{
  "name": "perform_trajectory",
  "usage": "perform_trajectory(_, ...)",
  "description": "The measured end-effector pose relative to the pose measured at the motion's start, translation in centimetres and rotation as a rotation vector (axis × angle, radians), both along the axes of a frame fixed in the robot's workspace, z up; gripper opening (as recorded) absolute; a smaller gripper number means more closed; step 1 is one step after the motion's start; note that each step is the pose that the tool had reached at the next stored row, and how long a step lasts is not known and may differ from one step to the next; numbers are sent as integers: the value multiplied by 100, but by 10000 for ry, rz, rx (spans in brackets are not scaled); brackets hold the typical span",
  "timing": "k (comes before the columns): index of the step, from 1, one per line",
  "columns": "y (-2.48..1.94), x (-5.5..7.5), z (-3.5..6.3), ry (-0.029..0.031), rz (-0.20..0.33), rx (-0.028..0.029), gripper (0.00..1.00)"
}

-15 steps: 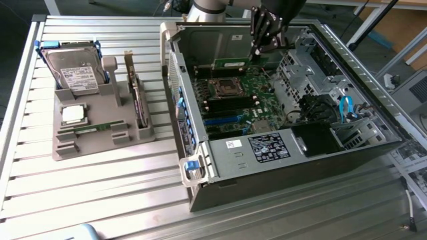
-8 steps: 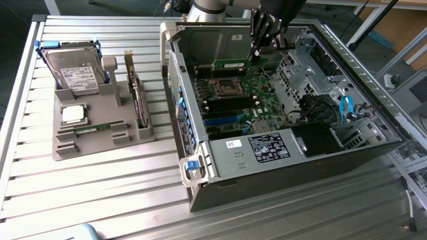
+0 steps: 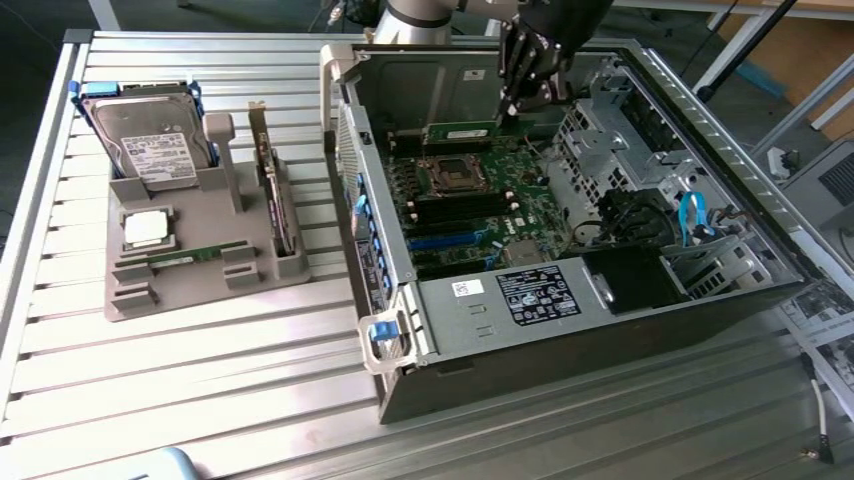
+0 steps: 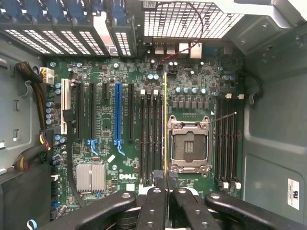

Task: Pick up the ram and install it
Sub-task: 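Insert the ram into the slot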

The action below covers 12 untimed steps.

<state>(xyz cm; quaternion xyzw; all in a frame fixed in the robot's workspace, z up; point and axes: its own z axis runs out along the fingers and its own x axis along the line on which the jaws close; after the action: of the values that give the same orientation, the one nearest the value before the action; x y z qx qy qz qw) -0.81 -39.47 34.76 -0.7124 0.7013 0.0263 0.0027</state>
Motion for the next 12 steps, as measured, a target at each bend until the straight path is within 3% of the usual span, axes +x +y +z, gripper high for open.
perform_trajectory(12,0,0,-150,0,-6,1,12)
